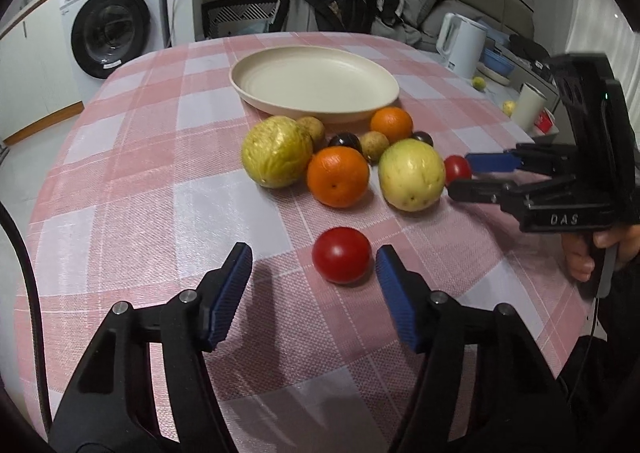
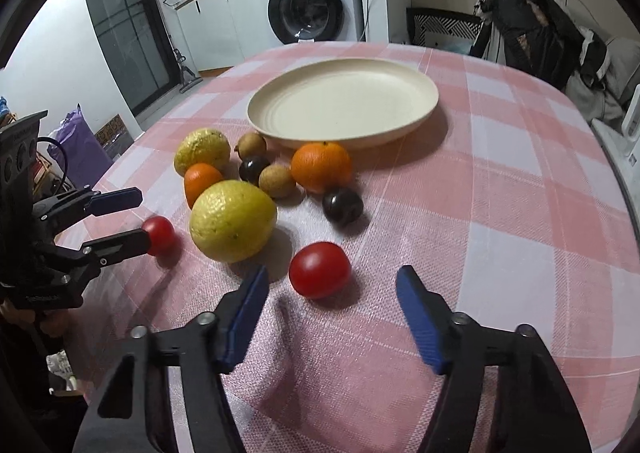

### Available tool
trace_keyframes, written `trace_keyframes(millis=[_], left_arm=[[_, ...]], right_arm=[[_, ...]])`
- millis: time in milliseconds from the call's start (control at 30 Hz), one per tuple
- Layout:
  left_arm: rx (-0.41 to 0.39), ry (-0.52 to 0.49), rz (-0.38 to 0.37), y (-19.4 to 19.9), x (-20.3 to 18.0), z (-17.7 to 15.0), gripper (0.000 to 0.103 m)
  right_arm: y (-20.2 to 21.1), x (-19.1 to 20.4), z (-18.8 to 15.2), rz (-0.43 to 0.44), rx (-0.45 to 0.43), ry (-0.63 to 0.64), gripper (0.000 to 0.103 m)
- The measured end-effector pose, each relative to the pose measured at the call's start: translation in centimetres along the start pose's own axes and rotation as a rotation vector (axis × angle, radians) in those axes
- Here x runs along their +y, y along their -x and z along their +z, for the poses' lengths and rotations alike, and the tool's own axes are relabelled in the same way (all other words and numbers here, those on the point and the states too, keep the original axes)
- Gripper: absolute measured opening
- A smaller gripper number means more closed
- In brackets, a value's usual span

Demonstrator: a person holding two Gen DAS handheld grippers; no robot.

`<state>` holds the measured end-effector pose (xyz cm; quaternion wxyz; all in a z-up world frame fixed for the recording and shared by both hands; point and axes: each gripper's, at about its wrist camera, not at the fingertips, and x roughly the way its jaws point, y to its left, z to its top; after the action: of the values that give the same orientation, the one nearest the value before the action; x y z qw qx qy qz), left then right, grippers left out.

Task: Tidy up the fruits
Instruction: 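Grasp the large red tomato with the left tool while the right tool grasps a small red tomato, then carry both tomatoes onto the cream plate and open both tools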

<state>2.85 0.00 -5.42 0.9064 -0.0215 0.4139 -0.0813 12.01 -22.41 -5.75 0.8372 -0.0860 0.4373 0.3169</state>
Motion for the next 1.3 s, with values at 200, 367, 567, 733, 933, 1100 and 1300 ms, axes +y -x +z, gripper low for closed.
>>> trace_keyframes(millis=[200, 367, 567, 733, 933, 1100, 1300], left_arm=[[0.046, -0.020, 0.000, -1.2, -0.6, 0.2, 0.048], [0.045, -0.033, -0.021, -1.4, -1.1, 0.5, 0.029], [0.021, -0.037, -0.030, -0.9, -1.4, 0.5, 0.029], [-0.009, -0.009, -0.037, 0.0, -0.9, 0.8, 0.029], [-0.070, 0.010, -0.029, 1.5, -0.5, 1.6, 0.029], [-0.124, -0.003, -0.023, 2.6, -0.8, 3.1, 0.029], [-0.172, -0.004, 0.000, 2.8, -0.8, 5.6, 0.029]], right_arm=[[-0.2, 0.4, 0.2, -0.010, 0.008, 0.019, 0.055], [-0.3, 0.7, 0.3, -0.032, 0.013, 0.036, 0.050], [-0.3, 1.0, 0.2, -0.044, 0.011, 0.053, 0.043], [-0.3, 0.8, 0.3, -0.024, 0.009, 0.044, 0.032], [0.5, 0.7, 0.4, -0.003, -0.025, 0.028, 0.032], [2.3, 0.8, 0.6, 0.017, -0.104, 0.020, 0.032], [4.3, 0.7, 2.1, 0.022, -0.208, -0.018, 0.032]])
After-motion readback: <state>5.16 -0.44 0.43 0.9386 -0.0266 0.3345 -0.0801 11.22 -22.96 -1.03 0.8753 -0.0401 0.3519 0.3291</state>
